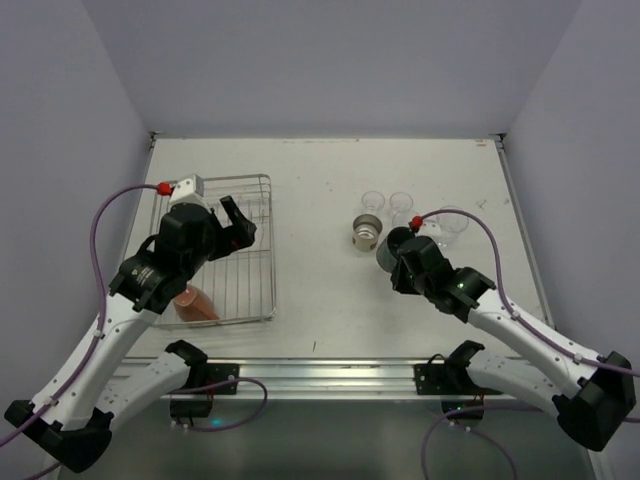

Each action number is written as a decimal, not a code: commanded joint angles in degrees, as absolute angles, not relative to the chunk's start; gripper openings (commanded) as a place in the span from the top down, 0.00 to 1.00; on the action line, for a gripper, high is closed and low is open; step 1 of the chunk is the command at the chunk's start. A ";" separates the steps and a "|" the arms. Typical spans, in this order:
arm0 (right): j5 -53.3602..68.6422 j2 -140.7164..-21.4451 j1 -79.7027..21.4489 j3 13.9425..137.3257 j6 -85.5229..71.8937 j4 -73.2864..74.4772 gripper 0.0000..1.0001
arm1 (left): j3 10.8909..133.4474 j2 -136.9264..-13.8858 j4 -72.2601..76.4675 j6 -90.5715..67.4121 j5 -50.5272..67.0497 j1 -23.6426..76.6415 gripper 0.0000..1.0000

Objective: Unload the cups from the dish rack

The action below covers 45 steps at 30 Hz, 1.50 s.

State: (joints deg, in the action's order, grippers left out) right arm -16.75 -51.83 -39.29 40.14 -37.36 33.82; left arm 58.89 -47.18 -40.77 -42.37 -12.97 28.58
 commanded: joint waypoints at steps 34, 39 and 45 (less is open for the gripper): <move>-31.38 -76.99 -46.32 37.88 -53.44 19.95 0.95 | 55.11 -43.51 -71.80 -54.67 -31.55 28.39 0.00; -28.92 -73.67 -47.46 36.48 -52.04 17.41 0.47 | 55.46 -44.47 -75.49 -55.81 -32.17 28.39 0.00; -27.25 -69.97 -48.34 35.95 -50.45 18.19 0.37 | 54.05 -43.33 -75.59 -56.07 -30.59 28.21 0.00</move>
